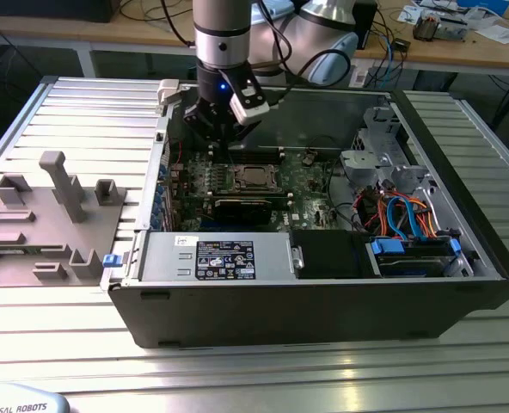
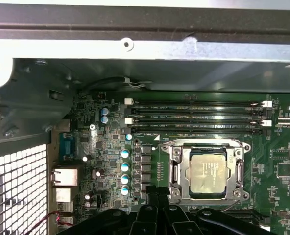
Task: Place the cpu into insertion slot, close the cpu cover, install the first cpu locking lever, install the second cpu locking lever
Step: 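Install the first cpu locking lever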
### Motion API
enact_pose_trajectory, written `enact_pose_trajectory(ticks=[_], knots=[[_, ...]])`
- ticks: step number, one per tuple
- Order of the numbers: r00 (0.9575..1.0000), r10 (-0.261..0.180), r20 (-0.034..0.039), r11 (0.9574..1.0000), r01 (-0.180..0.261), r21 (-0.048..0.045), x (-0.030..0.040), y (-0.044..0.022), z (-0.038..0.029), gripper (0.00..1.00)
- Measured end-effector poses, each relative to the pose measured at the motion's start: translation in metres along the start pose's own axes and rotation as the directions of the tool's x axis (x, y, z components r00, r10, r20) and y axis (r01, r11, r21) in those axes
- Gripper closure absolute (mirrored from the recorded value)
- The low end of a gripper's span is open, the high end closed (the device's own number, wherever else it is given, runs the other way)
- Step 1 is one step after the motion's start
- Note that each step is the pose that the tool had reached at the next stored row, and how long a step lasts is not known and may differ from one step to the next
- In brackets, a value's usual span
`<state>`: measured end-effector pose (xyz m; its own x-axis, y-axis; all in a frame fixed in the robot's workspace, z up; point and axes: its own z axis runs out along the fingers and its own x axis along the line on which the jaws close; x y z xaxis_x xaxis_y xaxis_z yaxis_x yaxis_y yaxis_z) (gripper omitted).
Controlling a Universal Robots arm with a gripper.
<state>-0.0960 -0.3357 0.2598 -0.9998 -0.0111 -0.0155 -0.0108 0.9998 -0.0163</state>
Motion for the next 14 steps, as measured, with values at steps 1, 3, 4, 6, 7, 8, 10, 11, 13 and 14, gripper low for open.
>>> enact_pose_trajectory(ticks=[1,3,4,6,7,8,10,11,13,14], knots=[[1.0,0.0,-0.0001,1.0,0.0,0.0001,0.0011,0.0002,-0.0001,0.89],[1.0,0.0,0.0,1.0,0.0,0.0,0.0023,0.0012,-0.0001,0.89],[1.0,0.0,-0.0001,1.0,0.0,0.0001,0.0026,0.0017,-0.0001,0.89],[1.0,0.0,0.0,1.0,0.0,0.0,0.0034,0.0028,-0.0001,0.89],[1.0,0.0,-0.0001,1.0,0.0,0.0001,0.004,0.0034,-0.0001,0.89],[1.0,0.0,-0.0001,1.0,0.0,0.0001,0.0044,0.0038,-0.0002,0.89],[1.0,0.0,0.0,1.0,0.0,0.0,0.0052,0.0047,-0.0002,0.89],[1.0,0.0,0.0,1.0,0.0,0.0,0.0055,0.0051,-0.0002,0.89],[1.0,0.0,-0.0001,1.0,0.0,0.0001,0.0064,0.0059,-0.0002,0.89],[1.0,0.0,-0.0001,1.0,0.0,0.0,0.0068,0.0063,-0.0002,0.89]])
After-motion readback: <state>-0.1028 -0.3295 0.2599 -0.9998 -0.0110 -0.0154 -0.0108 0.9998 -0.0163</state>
